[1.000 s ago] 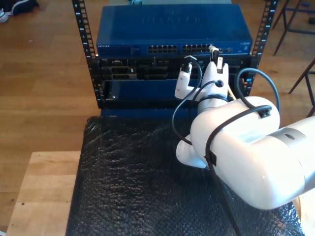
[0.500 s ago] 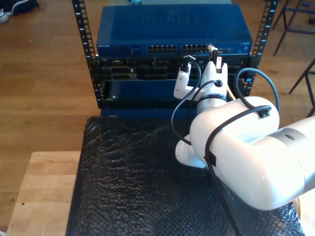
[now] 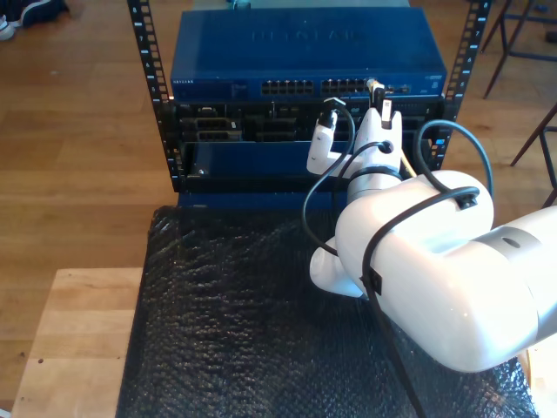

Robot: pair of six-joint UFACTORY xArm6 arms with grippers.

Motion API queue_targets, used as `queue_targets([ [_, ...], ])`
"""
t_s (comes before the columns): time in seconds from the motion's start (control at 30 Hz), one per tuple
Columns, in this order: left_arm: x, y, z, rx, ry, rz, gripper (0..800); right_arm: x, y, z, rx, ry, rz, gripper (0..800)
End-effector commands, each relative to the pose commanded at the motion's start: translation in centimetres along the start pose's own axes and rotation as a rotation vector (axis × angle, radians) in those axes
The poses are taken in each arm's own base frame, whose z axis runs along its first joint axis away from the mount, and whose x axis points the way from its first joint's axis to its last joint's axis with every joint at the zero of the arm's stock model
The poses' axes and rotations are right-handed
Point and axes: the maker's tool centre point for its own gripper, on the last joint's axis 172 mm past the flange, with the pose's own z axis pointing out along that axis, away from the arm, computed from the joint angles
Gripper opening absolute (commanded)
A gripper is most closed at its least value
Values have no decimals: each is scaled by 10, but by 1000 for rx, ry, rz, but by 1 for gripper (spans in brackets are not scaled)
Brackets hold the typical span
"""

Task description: Grab the cable and plug it in

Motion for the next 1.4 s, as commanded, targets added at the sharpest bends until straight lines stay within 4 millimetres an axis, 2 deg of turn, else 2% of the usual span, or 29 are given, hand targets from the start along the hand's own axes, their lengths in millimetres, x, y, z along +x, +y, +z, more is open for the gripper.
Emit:
queue_targets([
  [1.4,0,0,0,0,0,0,800,2,-3,3,7,3,1,0],
])
